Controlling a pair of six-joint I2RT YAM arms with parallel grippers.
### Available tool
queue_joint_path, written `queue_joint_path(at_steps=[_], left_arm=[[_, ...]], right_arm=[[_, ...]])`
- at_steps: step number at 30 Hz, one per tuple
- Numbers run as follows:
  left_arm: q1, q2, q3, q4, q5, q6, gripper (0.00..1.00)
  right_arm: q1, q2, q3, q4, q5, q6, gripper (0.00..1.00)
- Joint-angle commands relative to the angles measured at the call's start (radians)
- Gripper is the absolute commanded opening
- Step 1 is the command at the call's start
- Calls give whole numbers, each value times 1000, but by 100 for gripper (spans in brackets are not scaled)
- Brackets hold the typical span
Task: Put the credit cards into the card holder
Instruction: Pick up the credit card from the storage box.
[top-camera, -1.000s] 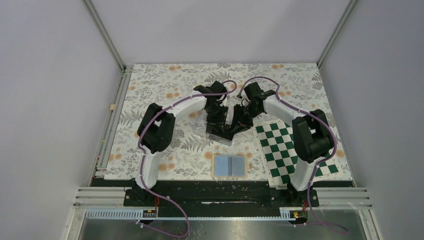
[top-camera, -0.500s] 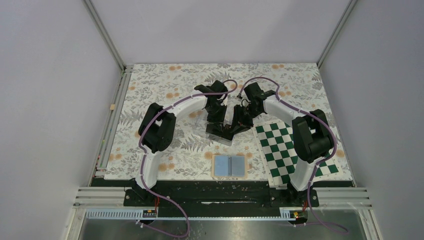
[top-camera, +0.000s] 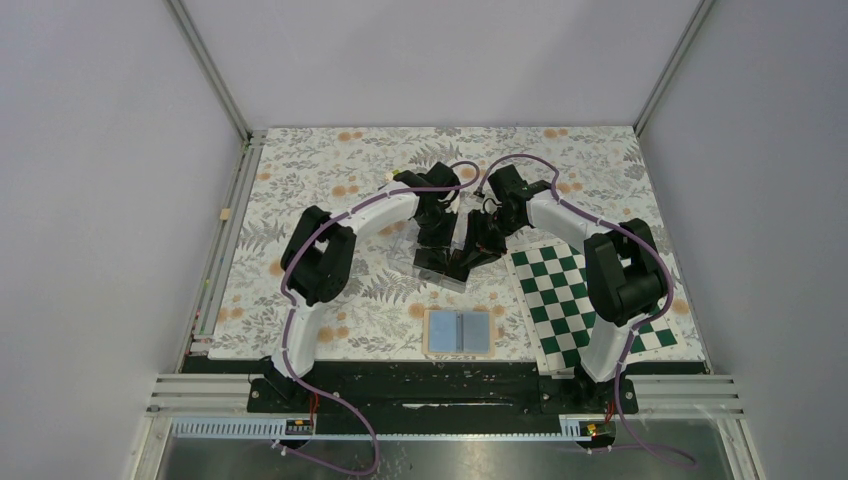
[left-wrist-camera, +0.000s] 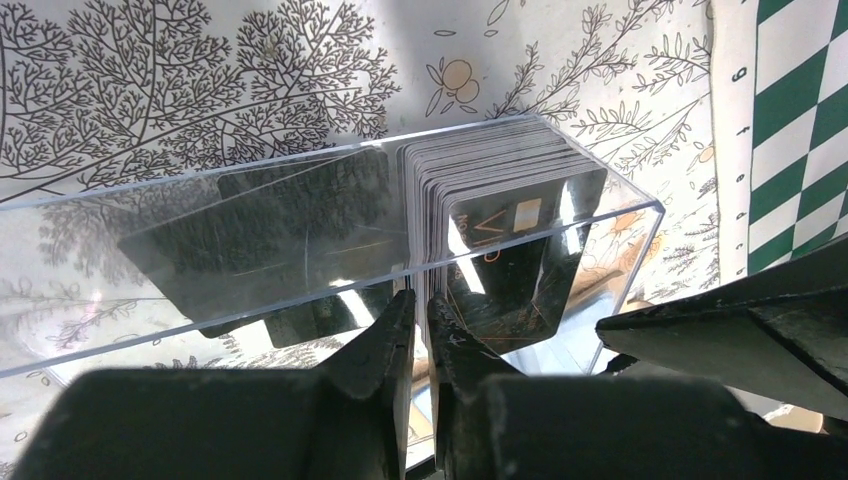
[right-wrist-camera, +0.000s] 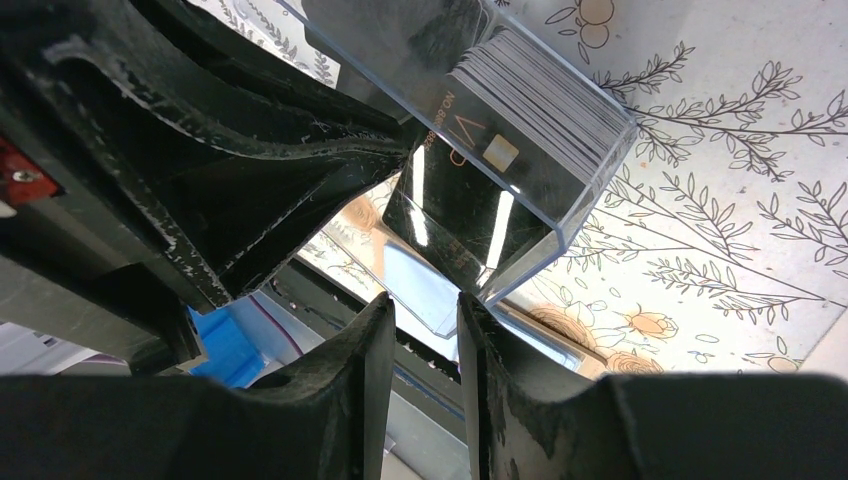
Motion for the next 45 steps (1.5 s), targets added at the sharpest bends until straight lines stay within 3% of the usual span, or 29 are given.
queue_joint_path(at_steps=[1, 8, 16, 28, 40, 45], left_arm=[[-9, -44, 38, 9, -31, -6, 12], [-7, -97, 34, 5, -102, -30, 26], [-9, -97, 17, 49, -24, -56, 17], [-20, -56, 5, 55, 6, -49, 13], [-29, -30, 4, 55, -8, -41, 13], [-34, -15, 19, 29, -38, -28, 18]], right_arm=[[0, -22, -2, 2, -29, 1, 36], [0, -22, -2, 2, -29, 0, 36], [0, -19, -3, 1, -23, -1, 36], [0, -18, -3, 1, -23, -2, 36], [1, -10, -2, 2, -26, -4, 36], [0, -8, -3, 1, -27, -5, 36]])
